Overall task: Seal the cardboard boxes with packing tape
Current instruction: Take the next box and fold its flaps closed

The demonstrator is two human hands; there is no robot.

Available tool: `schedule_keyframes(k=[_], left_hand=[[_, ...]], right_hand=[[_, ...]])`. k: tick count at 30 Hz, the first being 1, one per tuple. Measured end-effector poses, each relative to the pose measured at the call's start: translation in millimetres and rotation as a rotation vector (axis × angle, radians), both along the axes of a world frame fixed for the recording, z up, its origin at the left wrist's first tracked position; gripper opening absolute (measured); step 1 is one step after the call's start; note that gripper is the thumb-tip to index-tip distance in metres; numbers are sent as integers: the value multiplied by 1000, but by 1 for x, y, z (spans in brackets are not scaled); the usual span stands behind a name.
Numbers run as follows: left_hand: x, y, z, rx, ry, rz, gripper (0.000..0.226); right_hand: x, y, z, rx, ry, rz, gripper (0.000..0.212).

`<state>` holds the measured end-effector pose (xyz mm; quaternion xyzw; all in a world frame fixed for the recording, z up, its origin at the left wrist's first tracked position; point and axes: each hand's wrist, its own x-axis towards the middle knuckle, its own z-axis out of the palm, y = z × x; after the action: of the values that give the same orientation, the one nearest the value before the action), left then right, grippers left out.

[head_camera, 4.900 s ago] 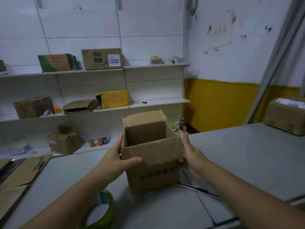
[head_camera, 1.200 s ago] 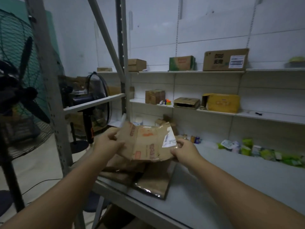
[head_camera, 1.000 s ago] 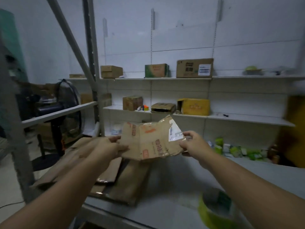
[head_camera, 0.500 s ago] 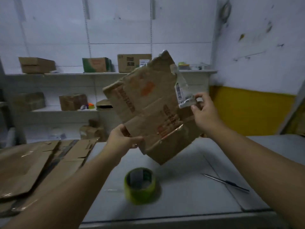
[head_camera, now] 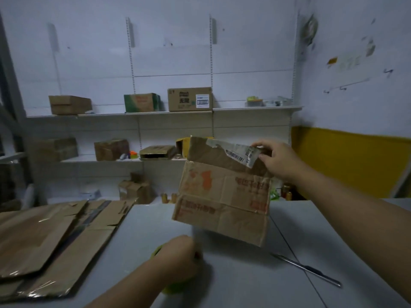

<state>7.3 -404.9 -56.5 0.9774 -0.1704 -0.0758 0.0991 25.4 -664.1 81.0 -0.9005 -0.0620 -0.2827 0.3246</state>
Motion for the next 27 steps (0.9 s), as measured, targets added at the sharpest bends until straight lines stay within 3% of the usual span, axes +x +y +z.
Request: schedule_keyframes(k=[5, 7, 10, 13, 17, 21, 23, 25, 27], left_hand=[[-3, 20, 6, -68, 7, -57, 16], [-12, 23, 15, -264, -62, -45, 7], [-13, 35, 35, -674, -329, 74, 21], [1, 39, 59, -919, -504, 103, 19], [24, 25, 80, -1010, -428, 20, 7], [38, 0, 75, -849, -417, -8, 14], [44, -8, 71, -805, -502, 37, 30], [47, -13, 72, -887, -406, 121, 53], [50, -18, 70, -948, -285, 116, 61]], right_hand=[[6, 1, 7, -42, 67, 33, 31], [3, -1, 9, -61, 95, 48, 29], [-3, -12, 10, -99, 113, 26, 25], [-9, -27, 8, -328, 125, -47, 23], [-13, -42, -5, -494, 192, -127, 28], [-11, -49, -20, -286, 182, -48, 32], [-10, -53, -25, -221, 159, -36, 31], [-9, -54, -30, -143, 124, -21, 32], [-8, -55, -33, -65, 98, 1, 34]])
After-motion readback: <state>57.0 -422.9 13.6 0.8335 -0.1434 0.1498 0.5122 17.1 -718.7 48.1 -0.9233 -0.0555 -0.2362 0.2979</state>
